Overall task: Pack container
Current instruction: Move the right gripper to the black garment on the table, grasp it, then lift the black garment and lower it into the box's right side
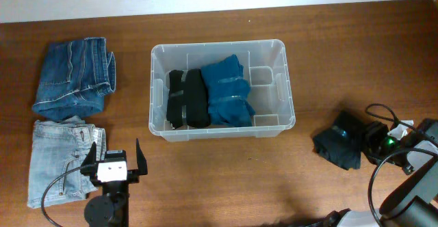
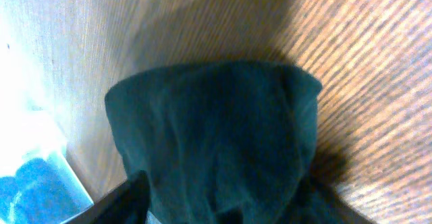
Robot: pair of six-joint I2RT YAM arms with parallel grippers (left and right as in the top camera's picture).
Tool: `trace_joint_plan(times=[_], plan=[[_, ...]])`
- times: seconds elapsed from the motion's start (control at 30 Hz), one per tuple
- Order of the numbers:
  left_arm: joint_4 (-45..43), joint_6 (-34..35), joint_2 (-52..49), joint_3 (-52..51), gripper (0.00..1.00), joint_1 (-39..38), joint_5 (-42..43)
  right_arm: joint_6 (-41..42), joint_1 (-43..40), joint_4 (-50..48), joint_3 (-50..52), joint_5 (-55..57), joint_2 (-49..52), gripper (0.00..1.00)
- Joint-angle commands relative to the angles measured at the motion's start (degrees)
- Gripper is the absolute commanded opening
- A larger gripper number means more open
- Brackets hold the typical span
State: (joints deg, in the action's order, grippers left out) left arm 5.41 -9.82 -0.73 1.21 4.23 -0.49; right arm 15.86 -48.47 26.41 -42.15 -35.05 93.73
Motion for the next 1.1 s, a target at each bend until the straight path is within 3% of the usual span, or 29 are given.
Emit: trace_joint_plan(times=[0.0,0.1,0.3,0.4,0.63,0.8,0.9,1.07], plan=[[0.0,-0.1,0.4,-0.3,1.0,-0.3,-0.3,0.1,0.4,2.2,3.7,4.8,4.2,0.5],[0.0,-0.1,0.4,-0.3,1.0,-0.3,-0.3,1.0,0.4,3.9,2.7,4.5,3.5,0.48],[0.0,-0.1,0.4,-0.3,1.0,-0.3,-0.3,1.1,0.4,9.4,-2.0,0.0,0.4,0.33],[0.0,-0.1,0.4,-0.3,1.0,-0.3,-0.3,0.8,0.4,14.2,-6.2,-3.6,-1.3,0.31],[0.0,-0.1,0.4,-0.3,1.0,-0.3,-0.3,-2.5,0.4,25.2,-15.3,-11.0,-6.8,0.16],[0.0,-0.1,0.4,-0.3,1.0,-0.3,-0.3,-3.6,0.5,30.6,-20.6,-16.0,-12.6,0.14],[0.0,-0.1,0.4,-0.3,1.0,-0.3,-0.3,-3.6,0.9,32.7,-23.9,-19.9,-16.5,0.05],[0.0,-0.1,0.4,-0.3,1.0,-0.3,-0.3,-1.2,5.6,33.9,-30.6,-24.8,-22.7,0.05]])
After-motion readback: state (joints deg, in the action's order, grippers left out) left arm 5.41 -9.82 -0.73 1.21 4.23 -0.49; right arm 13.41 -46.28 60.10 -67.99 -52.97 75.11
